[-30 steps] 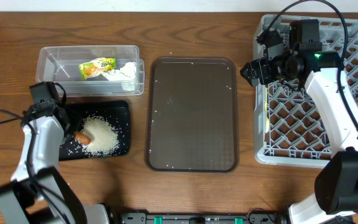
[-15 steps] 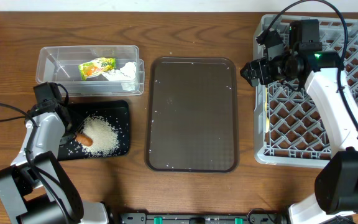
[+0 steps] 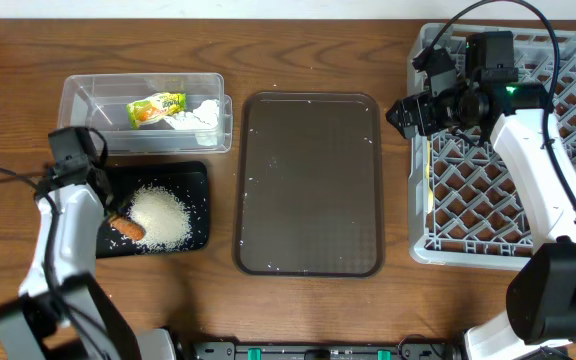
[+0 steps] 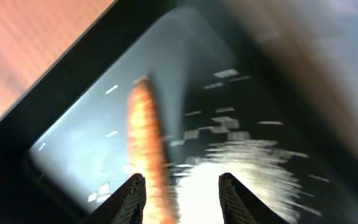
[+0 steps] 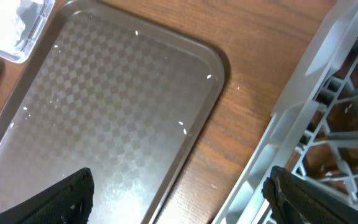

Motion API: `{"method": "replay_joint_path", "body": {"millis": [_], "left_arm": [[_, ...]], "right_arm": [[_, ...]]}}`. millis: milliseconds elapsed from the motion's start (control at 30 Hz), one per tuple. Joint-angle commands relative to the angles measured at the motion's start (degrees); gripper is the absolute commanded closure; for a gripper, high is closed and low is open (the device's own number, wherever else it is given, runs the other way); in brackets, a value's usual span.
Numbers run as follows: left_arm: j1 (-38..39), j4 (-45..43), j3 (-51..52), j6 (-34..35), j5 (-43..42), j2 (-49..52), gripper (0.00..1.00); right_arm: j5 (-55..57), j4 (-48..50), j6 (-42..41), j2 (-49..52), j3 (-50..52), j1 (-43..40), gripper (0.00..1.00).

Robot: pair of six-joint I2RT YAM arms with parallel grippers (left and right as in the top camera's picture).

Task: Sort waste into correct bins and load items into the dishwasher rack

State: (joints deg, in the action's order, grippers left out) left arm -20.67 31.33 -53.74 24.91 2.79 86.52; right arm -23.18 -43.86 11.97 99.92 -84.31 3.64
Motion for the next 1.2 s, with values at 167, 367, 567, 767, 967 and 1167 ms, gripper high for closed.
{"method": "replay_joint_path", "body": {"millis": [167, 367, 567, 767, 967, 1167], "left_arm": [[14.40, -1.31, -5.42, -17.44, -8.35, -5.16, 0.51], [24.68, 7.41, -10.95, -22.25, -8.35, -4.11, 0.37], [24.79, 23.52, -15.26, -21.18, -8.39, -4.13, 0.26], [24.61, 30.36, -15.19, -18.14, -8.39, -5.40, 0.26], [24.65, 28.79, -13.27, -18.23, -8.13, -11.93, 0.26], [24.65, 19.43, -3.69, -18.21, -8.11, -27.23, 0.25]], "right_arm": [[-0.04, 8.76, -4.42, 0.39, 0.00, 0.28, 0.09], [16.79, 10.25, -15.06, 0.37, -0.04, -1.20, 0.01], [22.21, -2.56, -15.17, -1.18, -1.20, -5.46, 0.01], [21.00, -11.13, -16.24, -5.18, -1.18, -8.83, 0.01], [20.98, -14.19, -16.26, -10.12, 0.63, -9.03, 0.01], [20.13, -3.87, -16.22, -20.90, 12.09, -8.81, 0.01]]}}
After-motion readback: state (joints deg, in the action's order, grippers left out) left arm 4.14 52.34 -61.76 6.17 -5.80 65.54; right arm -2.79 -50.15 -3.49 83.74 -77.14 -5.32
